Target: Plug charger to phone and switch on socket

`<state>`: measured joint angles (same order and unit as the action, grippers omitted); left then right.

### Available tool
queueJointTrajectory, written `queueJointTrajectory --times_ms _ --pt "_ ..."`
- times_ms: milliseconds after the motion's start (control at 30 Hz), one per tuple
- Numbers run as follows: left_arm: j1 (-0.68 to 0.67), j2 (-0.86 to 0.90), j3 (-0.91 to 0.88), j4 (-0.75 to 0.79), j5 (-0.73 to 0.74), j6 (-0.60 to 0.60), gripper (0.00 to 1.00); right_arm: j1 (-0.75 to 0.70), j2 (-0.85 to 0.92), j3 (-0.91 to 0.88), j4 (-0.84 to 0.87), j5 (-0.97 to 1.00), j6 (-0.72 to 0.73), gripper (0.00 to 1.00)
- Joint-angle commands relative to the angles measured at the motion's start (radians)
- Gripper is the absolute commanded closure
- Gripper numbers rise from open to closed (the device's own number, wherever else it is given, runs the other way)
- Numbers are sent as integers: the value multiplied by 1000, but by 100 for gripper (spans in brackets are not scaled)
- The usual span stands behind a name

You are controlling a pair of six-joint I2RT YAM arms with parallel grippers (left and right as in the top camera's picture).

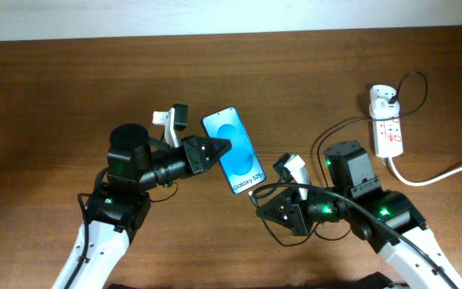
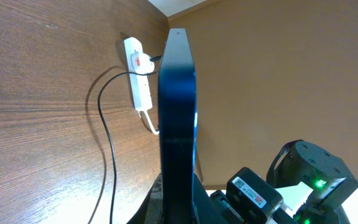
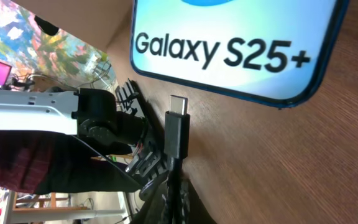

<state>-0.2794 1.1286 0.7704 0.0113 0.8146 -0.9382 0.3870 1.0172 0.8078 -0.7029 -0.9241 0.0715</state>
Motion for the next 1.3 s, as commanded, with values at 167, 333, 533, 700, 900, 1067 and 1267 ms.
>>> queueJointTrajectory --times_ms 167,333,533,700,900,1067,1267 --pt "-2 -5 18 13 19 4 100 5 -10 11 27 19 -3 96" --pt "-2 -5 18 13 19 4 100 5 -10 11 30 24 18 96" --pt "-2 -5 18 13 19 4 100 5 -10 11 30 42 42 96" --pt "-2 -5 18 13 19 4 100 5 22 11 35 42 42 96" --pt "-2 -5 18 13 19 4 100 5 44 11 42 38 42 96" --pt "-7 -5 18 -3 35 21 100 5 44 11 68 11 42 96" --pt "-72 -5 18 -3 39 75 100 5 44 11 129 -7 43 96"
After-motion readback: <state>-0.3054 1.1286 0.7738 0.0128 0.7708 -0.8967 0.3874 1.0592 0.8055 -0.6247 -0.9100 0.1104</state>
